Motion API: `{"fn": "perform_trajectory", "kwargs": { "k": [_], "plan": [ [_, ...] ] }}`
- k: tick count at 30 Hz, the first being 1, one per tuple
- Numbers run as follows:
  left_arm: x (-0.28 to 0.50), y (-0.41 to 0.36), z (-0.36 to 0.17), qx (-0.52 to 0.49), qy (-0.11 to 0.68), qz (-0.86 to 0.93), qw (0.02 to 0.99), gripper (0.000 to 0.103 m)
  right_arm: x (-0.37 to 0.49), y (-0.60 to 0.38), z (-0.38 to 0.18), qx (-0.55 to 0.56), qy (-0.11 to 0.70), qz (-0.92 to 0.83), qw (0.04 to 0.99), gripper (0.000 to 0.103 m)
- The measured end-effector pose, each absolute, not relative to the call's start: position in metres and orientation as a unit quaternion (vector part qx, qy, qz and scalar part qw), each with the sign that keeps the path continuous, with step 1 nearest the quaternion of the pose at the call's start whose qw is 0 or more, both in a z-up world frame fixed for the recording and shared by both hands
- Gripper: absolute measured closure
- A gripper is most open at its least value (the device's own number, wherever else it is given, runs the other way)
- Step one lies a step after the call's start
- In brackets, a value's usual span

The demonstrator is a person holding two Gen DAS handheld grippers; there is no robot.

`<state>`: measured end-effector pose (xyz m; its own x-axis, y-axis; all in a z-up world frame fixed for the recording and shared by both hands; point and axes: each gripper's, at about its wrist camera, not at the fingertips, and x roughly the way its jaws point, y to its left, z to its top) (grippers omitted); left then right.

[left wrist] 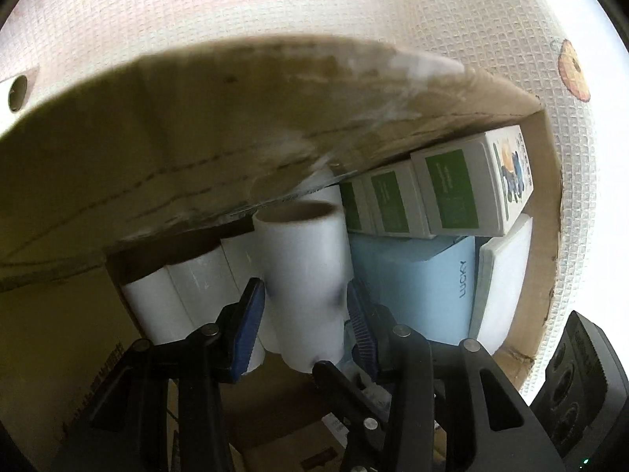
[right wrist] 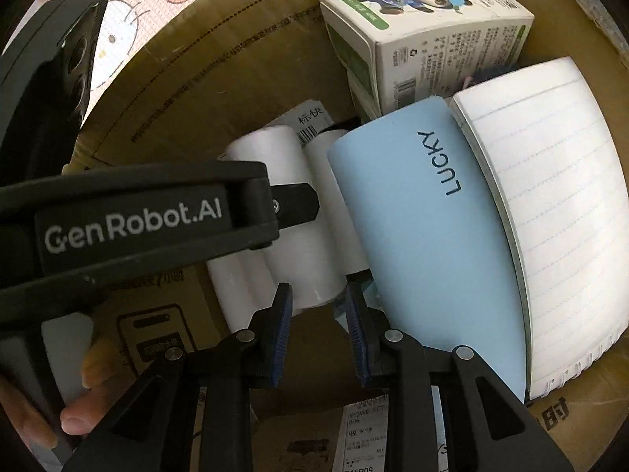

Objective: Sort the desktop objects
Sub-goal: 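Lower the tube into the box beside the paper rolls and open both grippers, then withdraw both grippers from the box back to the tube row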

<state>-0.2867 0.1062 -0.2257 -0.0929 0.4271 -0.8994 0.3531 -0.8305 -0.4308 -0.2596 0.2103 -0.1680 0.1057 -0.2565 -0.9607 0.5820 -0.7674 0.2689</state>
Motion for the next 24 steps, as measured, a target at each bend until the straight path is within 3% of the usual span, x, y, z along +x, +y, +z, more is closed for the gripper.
{"fn": "perform_trajectory", "kwargs": {
  "k": [5,8,9,15,19,24],
  "plan": [
    [-0.285,0.102,-0.225,-0.676,-0.32,0.663,0.038,0.057,-0.252,0.211,-0.169,0.67,0.137,-0.658,0.315,0.078],
    [-0.283,0.102,-0.224,-0.682,-0.304,0.664,0.023,0.088,-0.249,0.215,-0.169,0.67,0.133,-0.659,0.316,0.078],
    [-0.281,0.101,-0.224,-0.681,-0.303,0.667,0.017,0.091,-0.248,0.216,-0.168,0.669,0.13,-0.659,0.316,0.078],
    [-0.276,0.096,-0.218,-0.664,-0.324,0.673,0.037,0.092,-0.241,0.225,-0.165,0.665,0.121,-0.665,0.319,0.078],
    [-0.272,0.101,-0.192,-0.642,-0.294,0.706,0.049,0.091,-0.229,0.23,-0.155,0.652,0.137,-0.676,0.314,0.078],
    [-0.26,0.103,-0.16,-0.615,-0.266,0.739,0.069,0.072,-0.211,0.237,-0.133,0.636,0.141,-0.689,0.319,0.078]
  ]
}}
